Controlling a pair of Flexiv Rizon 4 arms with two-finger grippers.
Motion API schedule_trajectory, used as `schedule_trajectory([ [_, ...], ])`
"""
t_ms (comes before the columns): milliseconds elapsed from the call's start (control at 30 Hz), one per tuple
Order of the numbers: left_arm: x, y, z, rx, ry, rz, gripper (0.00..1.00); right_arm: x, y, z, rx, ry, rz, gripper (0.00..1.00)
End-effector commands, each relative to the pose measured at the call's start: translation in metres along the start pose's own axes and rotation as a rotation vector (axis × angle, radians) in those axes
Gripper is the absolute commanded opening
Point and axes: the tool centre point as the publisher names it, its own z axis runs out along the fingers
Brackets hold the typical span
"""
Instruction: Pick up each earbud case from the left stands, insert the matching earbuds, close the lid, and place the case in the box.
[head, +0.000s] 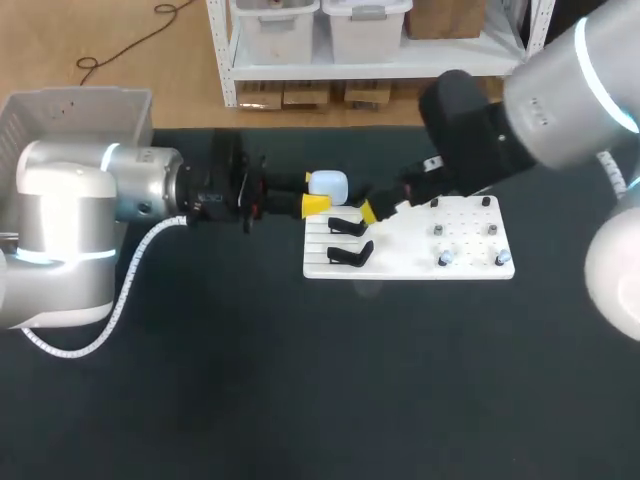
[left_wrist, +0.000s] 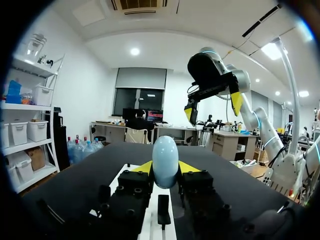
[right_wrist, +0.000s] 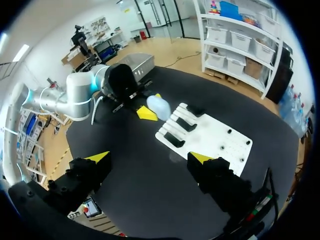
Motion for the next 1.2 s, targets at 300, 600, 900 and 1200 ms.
schedule_trajectory([
  [300, 0.004, 0.0, 0.0, -0.008, -0.008, 0.009, 0.0, -0.018, -0.004, 0.028, 0.044, 0.045, -0.032, 1.0],
  [600, 0.004, 0.0, 0.0, -0.008, -0.008, 0.009, 0.0, -0.027, -0.011, 0.043, 0.064, 0.062, -0.031, 1.0],
  [900, 0.004, 0.0, 0.0, -0.008, -0.008, 0.009, 0.0, -0.035, -0.015, 0.055, 0.077, 0.082, -0.032, 1.0],
  [1200, 0.004, 0.0, 0.0, -0.008, -0.008, 0.009, 0.0, -0.038, -0.028, 0.068, 0.088, 0.101, -0.014, 1.0],
])
